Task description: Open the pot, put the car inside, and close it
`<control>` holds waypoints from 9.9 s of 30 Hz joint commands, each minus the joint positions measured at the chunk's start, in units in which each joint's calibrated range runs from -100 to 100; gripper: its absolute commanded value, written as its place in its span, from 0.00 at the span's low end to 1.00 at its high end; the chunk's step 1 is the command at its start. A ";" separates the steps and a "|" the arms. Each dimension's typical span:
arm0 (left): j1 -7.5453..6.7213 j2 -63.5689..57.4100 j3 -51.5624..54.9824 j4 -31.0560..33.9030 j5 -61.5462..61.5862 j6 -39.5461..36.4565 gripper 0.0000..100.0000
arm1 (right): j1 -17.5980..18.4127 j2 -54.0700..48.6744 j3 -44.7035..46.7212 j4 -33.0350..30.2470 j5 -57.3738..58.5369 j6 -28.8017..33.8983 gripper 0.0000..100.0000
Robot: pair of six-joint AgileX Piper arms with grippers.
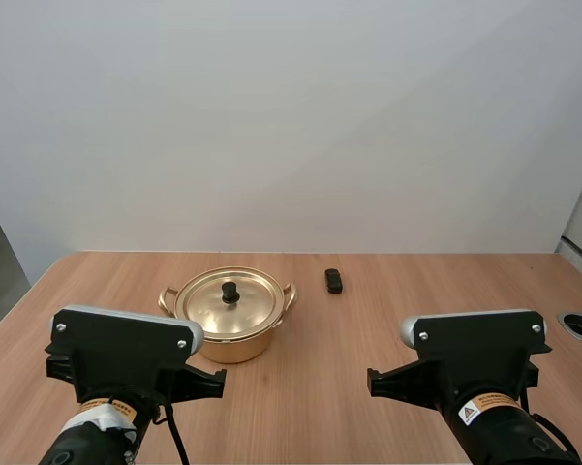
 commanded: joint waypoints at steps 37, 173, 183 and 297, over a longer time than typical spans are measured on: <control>-0.01 0.00 -2.68 1.79 -0.15 1.38 0.00 | -0.43 0.00 0.00 -4.78 -9.65 -0.57 0.00; 0.67 85.75 -83.29 -26.55 49.46 23.34 0.00 | 3.45 116.56 -73.27 33.64 -0.23 -38.24 0.00; 0.74 82.81 -83.62 -27.33 45.86 23.34 0.00 | 3.45 99.30 -72.58 41.19 25.60 -42.68 0.00; 4.02 0.08 -14.85 -4.84 6.98 4.84 1.00 | -3.22 21.55 -18.06 46.91 2.15 -55.01 0.00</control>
